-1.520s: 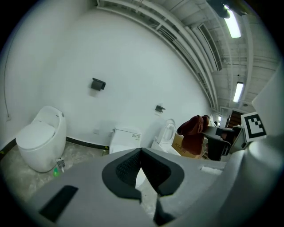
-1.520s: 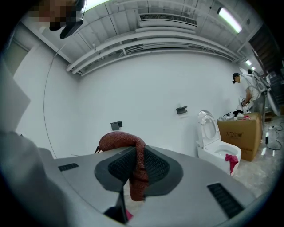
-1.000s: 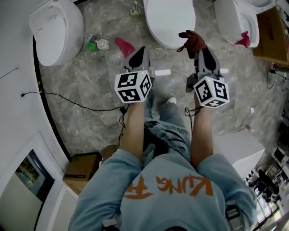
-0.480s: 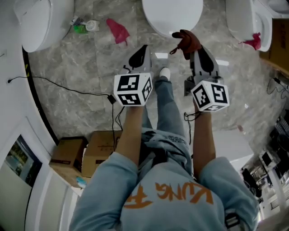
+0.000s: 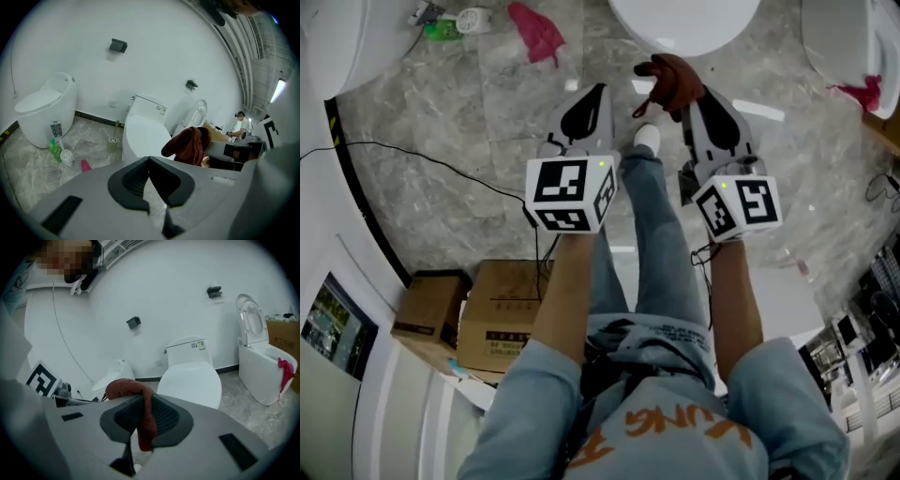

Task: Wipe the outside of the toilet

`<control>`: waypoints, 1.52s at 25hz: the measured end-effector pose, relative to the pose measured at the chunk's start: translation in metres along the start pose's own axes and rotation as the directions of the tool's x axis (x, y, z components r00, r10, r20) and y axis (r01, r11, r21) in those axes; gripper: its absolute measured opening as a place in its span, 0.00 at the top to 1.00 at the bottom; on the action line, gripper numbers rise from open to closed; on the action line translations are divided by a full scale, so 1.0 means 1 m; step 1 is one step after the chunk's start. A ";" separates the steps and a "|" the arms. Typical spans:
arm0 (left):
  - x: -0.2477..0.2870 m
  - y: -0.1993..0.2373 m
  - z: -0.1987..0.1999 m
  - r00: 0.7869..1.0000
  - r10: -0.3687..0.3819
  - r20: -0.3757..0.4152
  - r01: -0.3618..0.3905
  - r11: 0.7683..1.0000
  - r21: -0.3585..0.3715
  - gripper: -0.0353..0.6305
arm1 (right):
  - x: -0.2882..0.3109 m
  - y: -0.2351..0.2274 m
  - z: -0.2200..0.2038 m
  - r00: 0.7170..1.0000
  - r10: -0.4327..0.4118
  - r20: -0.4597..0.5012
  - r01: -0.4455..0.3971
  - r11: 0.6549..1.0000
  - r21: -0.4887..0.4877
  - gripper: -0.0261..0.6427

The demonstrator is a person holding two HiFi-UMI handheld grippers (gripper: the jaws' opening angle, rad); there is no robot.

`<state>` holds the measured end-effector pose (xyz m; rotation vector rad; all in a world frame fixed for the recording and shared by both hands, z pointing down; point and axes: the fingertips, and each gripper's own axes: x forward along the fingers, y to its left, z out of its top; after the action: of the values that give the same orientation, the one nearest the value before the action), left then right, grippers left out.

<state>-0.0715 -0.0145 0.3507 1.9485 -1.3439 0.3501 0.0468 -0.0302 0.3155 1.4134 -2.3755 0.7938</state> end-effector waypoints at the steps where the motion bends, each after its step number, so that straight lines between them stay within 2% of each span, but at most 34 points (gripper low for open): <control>1: 0.003 0.005 -0.005 1.000 0.001 -0.009 -0.001 1.000 0.009 0.96 | 0.008 0.001 -0.008 1.000 0.013 -0.009 -0.013 1.000 -0.007 0.88; 7: 0.026 0.029 -0.030 0.999 -0.005 -0.040 0.007 0.999 0.034 0.96 | 0.050 0.005 -0.047 0.998 0.054 -0.028 -0.053 0.998 0.016 0.88; 13: 0.043 0.052 -0.055 0.999 0.010 -0.050 -0.011 1.000 -0.019 0.96 | 0.089 0.001 -0.088 0.998 0.039 -0.041 -0.036 0.996 0.084 0.88; 16: 0.045 0.055 -0.071 0.998 -0.006 -0.062 0.003 0.999 -0.048 0.96 | 0.107 0.001 -0.112 0.998 0.022 -0.051 -0.015 0.991 0.131 0.88; 22: 0.056 0.086 -0.088 0.994 -0.003 -0.111 0.001 1.000 -0.023 0.96 | 0.154 -0.005 -0.148 0.998 -0.019 -0.066 0.032 0.977 0.212 0.88; 27: 0.061 0.097 -0.092 0.989 -0.030 -0.148 0.031 0.999 0.007 0.96 | 0.177 -0.022 -0.158 0.996 -0.067 -0.065 0.081 0.965 0.251 0.88; 34: 0.061 0.105 -0.104 0.985 0.008 -0.171 0.007 0.996 0.087 0.96 | 0.178 -0.038 -0.155 0.994 -0.107 -0.025 0.110 0.952 0.285 0.88; 38: 0.060 0.104 -0.114 0.983 0.015 -0.183 0.003 0.995 0.102 0.96 | 0.167 -0.053 -0.158 0.991 -0.136 -0.013 0.134 0.944 0.301 0.88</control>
<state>-0.1189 0.0039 0.5080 1.9429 -1.2334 0.5978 0.0030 -0.0795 0.5417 1.6765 -2.2021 1.1526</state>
